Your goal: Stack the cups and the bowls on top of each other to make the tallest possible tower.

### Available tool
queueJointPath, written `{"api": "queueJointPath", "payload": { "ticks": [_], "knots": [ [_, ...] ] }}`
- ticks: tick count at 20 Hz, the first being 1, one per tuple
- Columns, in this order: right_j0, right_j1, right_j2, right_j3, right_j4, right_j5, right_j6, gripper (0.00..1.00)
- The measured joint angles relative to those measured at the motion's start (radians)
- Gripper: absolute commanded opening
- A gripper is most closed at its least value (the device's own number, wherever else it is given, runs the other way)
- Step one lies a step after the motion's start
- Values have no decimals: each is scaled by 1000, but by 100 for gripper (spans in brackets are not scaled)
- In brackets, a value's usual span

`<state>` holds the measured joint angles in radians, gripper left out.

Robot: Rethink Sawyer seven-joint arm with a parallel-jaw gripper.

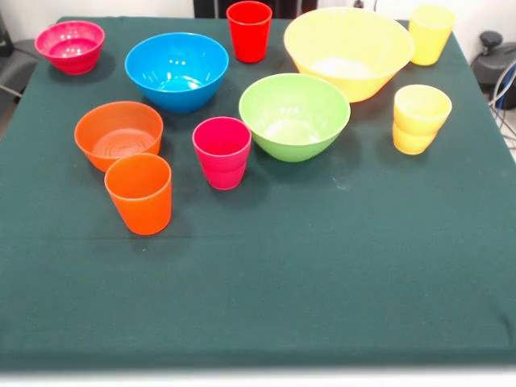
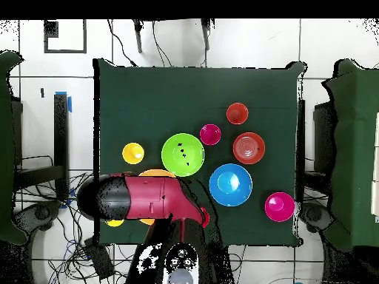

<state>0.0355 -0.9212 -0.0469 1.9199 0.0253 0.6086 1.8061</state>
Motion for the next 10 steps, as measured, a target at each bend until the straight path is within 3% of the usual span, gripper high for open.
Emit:
{"api": "queueJointPath", "payload": {
  "ticks": [10],
  "knots": [
    [-1, 69, -8, 18, 0, -68, 0, 100]
  ]
}}
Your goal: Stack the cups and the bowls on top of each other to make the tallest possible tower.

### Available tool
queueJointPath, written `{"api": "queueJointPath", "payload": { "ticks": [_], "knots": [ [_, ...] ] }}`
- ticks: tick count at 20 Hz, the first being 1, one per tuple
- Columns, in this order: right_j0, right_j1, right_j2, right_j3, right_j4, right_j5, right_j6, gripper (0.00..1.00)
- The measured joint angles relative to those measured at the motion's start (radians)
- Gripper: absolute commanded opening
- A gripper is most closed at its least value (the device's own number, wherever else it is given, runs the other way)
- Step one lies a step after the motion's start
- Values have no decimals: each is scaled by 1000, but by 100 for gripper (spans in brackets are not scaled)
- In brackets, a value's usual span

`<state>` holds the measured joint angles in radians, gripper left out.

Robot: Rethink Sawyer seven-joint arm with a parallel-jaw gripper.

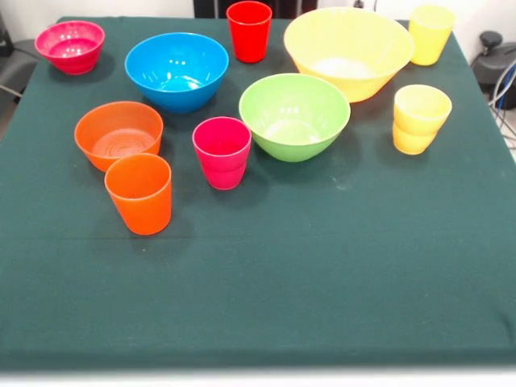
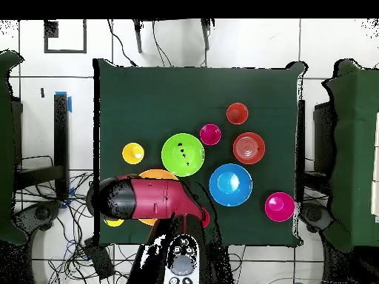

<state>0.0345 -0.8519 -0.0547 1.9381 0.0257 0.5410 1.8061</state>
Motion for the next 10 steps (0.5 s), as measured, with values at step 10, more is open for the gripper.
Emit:
{"api": "queueJointPath", "payload": {
  "ticks": [10],
  "knots": [
    [0, 98, -7, 3, 0, -101, 0, 100]
  ]
}}
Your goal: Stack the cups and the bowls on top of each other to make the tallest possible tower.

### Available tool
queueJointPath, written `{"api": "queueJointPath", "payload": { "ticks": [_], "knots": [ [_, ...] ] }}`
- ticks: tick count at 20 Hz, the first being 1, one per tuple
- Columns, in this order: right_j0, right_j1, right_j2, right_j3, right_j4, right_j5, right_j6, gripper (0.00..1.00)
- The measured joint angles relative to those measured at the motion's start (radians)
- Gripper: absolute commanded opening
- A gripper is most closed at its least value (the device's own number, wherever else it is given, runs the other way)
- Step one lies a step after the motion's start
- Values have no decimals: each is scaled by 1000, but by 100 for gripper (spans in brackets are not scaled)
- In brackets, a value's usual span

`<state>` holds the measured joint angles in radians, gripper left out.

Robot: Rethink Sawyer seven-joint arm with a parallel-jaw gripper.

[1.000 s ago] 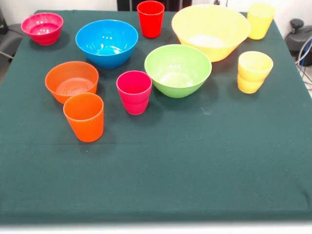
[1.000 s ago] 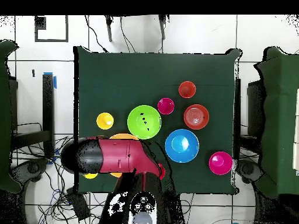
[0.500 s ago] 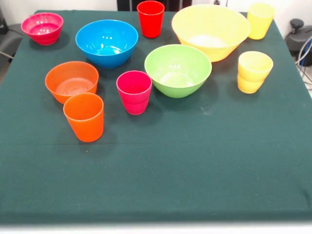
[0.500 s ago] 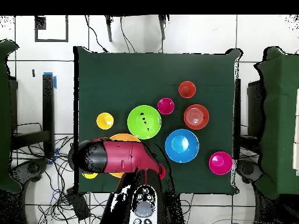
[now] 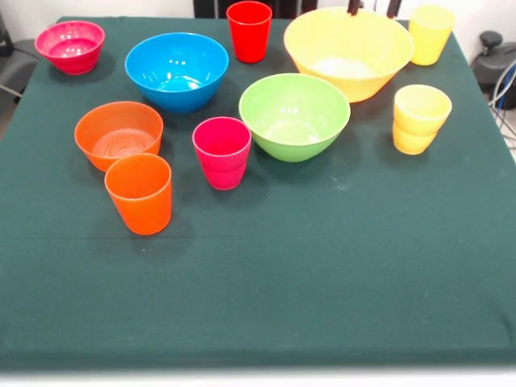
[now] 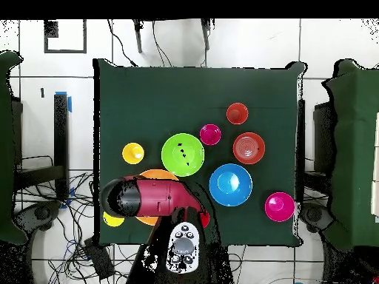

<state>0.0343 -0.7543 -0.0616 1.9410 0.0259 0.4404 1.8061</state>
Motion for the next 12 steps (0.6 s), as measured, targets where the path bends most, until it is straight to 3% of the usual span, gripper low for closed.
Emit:
{"api": "queueJointPath", "payload": {
  "ticks": [12],
  "knots": [
    [6, 118, -24, 0, 0, -95, 0, 100]
  ]
}}
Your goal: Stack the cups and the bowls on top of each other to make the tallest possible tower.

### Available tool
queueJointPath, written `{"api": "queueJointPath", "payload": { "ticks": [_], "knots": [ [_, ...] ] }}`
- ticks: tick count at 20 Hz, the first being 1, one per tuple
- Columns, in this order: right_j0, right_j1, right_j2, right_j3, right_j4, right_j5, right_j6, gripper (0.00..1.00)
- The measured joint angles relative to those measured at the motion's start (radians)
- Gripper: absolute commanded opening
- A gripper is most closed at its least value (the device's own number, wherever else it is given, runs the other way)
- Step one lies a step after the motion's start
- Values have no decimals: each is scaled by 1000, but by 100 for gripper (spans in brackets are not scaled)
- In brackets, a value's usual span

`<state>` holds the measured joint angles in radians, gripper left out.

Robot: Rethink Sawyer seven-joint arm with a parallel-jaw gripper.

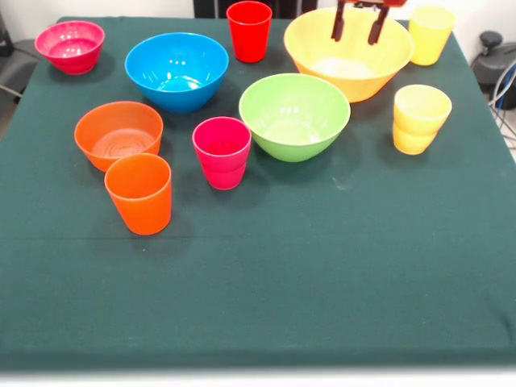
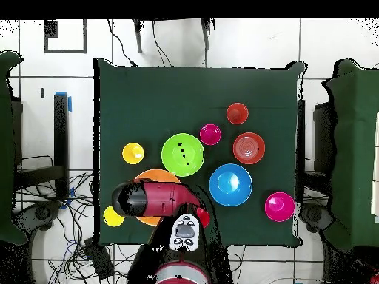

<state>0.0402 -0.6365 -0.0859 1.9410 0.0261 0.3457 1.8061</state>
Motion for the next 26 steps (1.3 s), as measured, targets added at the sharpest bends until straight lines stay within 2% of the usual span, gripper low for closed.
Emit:
{"api": "queueJointPath", "payload": {
  "ticks": [6, 16, 26],
  "knots": [
    [9, 40, -21, 0, -4, -1, 0, 100],
    [10, 64, -27, -1, -3, -1, 0, 100],
    [39, 85, -40, -19, -3, -1, 0, 100]
  ]
}}
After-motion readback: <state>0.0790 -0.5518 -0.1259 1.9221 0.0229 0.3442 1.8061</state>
